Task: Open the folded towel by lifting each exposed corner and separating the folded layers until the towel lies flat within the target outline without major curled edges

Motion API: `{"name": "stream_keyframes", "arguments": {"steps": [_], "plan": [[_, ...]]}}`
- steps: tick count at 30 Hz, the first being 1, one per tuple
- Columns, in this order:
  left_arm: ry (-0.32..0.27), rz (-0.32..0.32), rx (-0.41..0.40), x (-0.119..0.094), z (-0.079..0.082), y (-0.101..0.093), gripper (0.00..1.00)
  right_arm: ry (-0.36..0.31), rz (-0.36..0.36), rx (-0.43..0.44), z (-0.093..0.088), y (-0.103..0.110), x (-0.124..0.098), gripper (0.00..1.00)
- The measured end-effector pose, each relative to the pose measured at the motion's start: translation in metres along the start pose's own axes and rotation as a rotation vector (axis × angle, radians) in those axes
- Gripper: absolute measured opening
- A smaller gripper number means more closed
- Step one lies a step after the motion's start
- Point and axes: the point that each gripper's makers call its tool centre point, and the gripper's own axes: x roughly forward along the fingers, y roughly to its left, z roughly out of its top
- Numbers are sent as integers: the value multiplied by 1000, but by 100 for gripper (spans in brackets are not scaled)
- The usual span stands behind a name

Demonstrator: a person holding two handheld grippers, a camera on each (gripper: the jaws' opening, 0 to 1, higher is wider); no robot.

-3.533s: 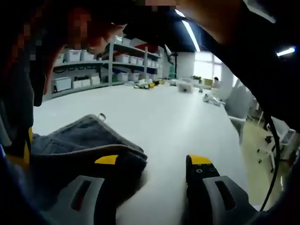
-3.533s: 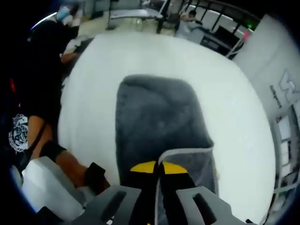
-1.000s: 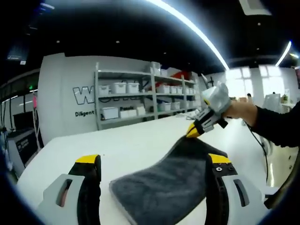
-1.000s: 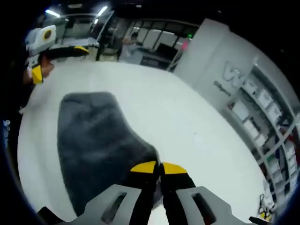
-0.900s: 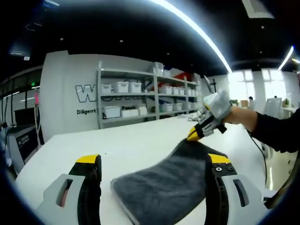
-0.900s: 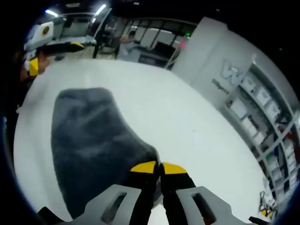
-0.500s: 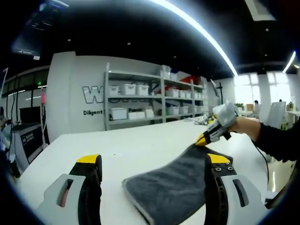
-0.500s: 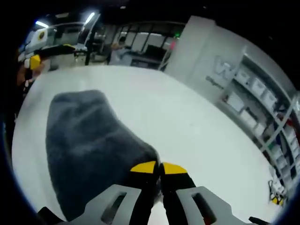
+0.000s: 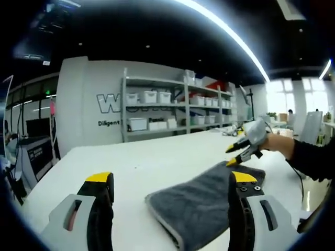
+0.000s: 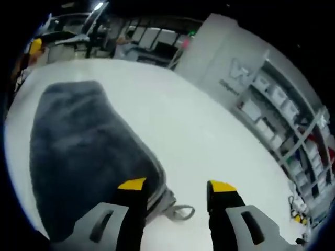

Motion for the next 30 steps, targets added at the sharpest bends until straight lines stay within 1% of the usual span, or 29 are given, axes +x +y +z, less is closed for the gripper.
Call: {"name": "stream_keyframes", "arguments": {"steps": [1, 2, 3, 4, 5, 6, 8, 11, 13, 14, 16, 18, 20, 22, 24, 25, 26, 28, 29, 30], "plan": [[8, 0, -6, 0, -2, 2, 88, 8, -43, -4, -2, -7, -4, 54], [9, 4, -9, -1, -2, 3, 88, 5, -68, 8, -2, -11, -7, 59], [10, 10, -9, -1, -2, 5, 88, -11, -88, 14, 0, -14, -12, 65], [10, 13, -9, -2, -2, 6, 88, -18, -91, 16, 1, -14, -15, 69], [9, 15, -8, -2, -2, 7, 88, -38, -99, 20, 4, -15, -20, 71], [6, 20, -9, -4, 0, 8, 88, -78, -112, 27, 10, -17, -25, 72], [1, 21, -10, -4, 1, 8, 87, -120, -110, 60, 17, -16, -35, 74], [9, 18, 5, -5, 1, 7, 87, -151, -129, 78, 23, -18, -50, 80], [8, 19, 11, -6, 3, 7, 87, -162, -146, 111, 25, -18, -60, 91], [6, 21, 12, -6, 4, 8, 87, -164, -159, 134, 25, -19, -67, 98], [6, 25, 21, -8, 5, 9, 87, -181, -174, 163, 27, -18, -82, 100], [18, 28, 33, -10, 3, 11, 87, -210, -195, 203, 28, -18, -97, 100], [29, 35, 39, -12, 1, 13, 88, -220, -190, 212, 25, -14, -109, 100], [33, 46, 45, -14, -1, 16, 88, -225, -183, 226, 22, -14, -114, 100], [34, 55, 47, -17, -4, 17, 88, -239, -159, 238, 18, -3, -122, 100], [38, 54, 46, -18, -6, 16, 88, -239, -158, 247, 16, -2, -125, 100], [41, 46, 40, -19, -9, 14, 88, -243, -162, 260, 11, 1, -130, 100], [49, 36, 29, -21, -13, 12, 88, -223, -167, 268, -2, 6, -136, 100], [61, 32, 31, -22, -17, 11, 88, -210, -170, 282, -11, 0, -138, 100], [67, 33, 33, -22, -18, 12, 88, -210, -174, 290, -14, -3, -139, 100]]}}
